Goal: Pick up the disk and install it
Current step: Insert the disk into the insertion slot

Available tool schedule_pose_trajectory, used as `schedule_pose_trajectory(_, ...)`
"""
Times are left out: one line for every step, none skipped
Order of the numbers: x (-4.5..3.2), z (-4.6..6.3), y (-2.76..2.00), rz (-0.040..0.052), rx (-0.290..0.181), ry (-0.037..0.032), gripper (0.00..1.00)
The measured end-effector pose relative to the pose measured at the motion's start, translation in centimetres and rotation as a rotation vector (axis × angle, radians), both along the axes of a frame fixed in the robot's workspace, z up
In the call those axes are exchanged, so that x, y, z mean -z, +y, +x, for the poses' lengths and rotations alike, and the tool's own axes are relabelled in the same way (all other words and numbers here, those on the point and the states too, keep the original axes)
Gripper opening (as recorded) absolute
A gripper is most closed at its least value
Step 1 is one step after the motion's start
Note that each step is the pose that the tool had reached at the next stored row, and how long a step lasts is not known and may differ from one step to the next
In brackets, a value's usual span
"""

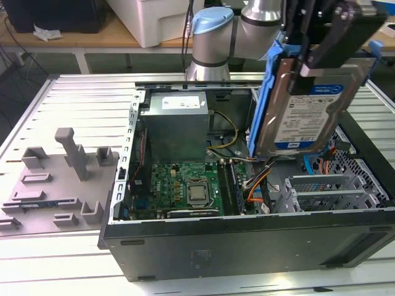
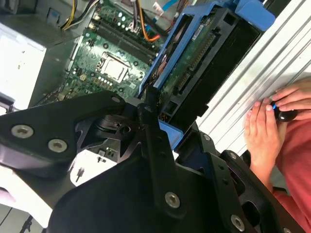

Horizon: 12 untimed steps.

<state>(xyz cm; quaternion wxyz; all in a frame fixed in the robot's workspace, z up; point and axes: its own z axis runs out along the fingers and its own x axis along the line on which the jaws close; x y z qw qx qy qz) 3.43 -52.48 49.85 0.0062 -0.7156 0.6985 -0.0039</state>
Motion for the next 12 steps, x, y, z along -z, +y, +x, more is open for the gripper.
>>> schedule_pose_trajectory(0.01, 0.3, -0.12, 0.0007, 0.000, 0.0000, 0.36)
schedule_pose_trajectory(0.00, 0.7, -0.29, 0.0015, 0.000, 0.0002, 0.36)
schedule_pose_trajectory(0.00, 1.0, -0.40, 0.0020, 0.000, 0.0002, 0.36)
schedule_pose_trajectory(0.01, 1.5, -0.59, 0.0026, 0.000, 0.0004, 0.36)
schedule_pose_trajectory(0.01, 1.8, -0.72, 0.0030, 0.000, 0.0005, 0.36)
schedule_pose_trajectory(0.01, 2.0, -0.85, 0.0034, 0.000, 0.0006, 0.36)
schedule_pose_trajectory(0.01, 2.3, -0.99, 0.0039, 0.000, 0.0007, 0.36)
schedule_pose_trajectory(0.02, 2.6, -1.11, 0.0043, 0.000, 0.0008, 0.36)
schedule_pose_trajectory(0.02, 3.1, -1.35, 0.0052, 0.000, 0.0009, 0.36)
schedule_pose_trajectory(0.04, 3.6, -1.59, 0.0065, 0.000, 0.0009, 0.36)
schedule_pose_trajectory(0.05, 3.9, -1.74, 0.0078, 0.000, 0.0009, 0.36)
schedule_pose_trajectory(0.07, 4.1, -1.82, 0.0089, 0.000, 0.0009, 0.36)
